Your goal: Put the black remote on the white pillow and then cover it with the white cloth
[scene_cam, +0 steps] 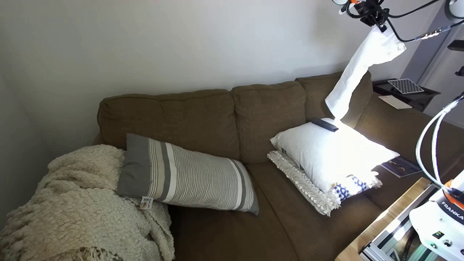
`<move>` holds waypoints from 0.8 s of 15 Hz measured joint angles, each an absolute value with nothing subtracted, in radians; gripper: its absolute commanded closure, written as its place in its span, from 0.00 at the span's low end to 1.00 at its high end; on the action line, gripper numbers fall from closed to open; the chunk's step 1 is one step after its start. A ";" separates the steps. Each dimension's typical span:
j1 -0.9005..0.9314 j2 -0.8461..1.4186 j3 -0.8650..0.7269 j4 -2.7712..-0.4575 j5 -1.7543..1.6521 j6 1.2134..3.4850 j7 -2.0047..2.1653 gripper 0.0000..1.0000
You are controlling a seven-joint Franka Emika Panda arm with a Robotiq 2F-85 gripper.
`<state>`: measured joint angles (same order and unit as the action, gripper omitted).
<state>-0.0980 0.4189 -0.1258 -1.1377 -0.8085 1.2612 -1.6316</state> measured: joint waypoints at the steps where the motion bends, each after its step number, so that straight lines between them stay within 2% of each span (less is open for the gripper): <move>1: -0.101 0.417 -0.126 -1.138 -0.812 1.244 -1.645 0.99; 12: -0.117 0.531 -0.128 -1.175 -0.893 1.073 -1.649 0.99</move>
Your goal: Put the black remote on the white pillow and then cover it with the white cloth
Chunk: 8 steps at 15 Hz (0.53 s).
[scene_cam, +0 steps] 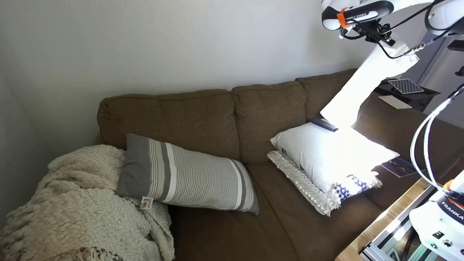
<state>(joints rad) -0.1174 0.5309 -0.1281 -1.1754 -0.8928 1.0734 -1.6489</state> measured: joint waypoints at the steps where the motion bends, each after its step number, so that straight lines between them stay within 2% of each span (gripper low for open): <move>1: -0.121 0.533 -0.128 -1.170 -0.893 1.066 -1.640 0.99; 8: -0.122 0.577 -0.119 -1.078 -0.864 1.045 -1.572 0.99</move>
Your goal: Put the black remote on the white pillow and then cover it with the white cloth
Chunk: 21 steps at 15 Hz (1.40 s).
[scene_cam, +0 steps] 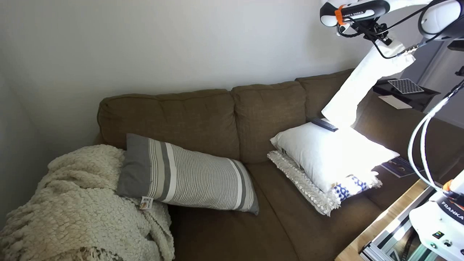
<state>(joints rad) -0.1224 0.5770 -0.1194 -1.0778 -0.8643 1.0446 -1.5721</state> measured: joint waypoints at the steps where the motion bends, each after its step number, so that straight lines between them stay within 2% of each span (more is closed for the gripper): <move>1: -0.120 0.589 -0.119 -1.068 -0.870 1.044 -1.571 0.99; 16: -0.155 0.620 -0.174 -0.940 -0.923 0.938 -1.551 0.99; 21: -0.153 0.698 -0.196 -0.919 -0.924 0.878 -1.518 0.99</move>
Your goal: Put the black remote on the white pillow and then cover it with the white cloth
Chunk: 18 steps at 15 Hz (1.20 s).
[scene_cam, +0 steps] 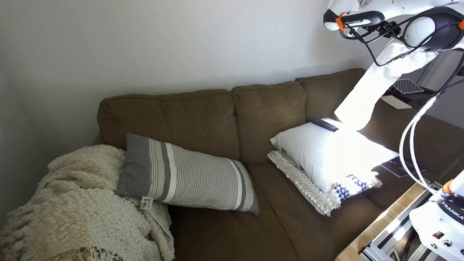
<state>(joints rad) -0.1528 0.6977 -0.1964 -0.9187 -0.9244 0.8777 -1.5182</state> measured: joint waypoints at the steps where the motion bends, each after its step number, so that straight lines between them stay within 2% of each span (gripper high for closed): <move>1: -0.150 0.723 -0.199 -0.912 -0.926 0.869 -1.515 0.99; 7: -0.099 0.889 -0.223 -0.839 -0.906 0.832 -1.493 0.99; 14: 0.106 0.936 -0.583 -0.976 -0.407 0.832 -1.359 0.99; 18: 0.177 0.937 -0.679 -1.053 -0.162 0.832 -1.258 0.99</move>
<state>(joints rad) 0.1767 0.9370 -0.6785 -1.0527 -0.1620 0.8321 -1.2583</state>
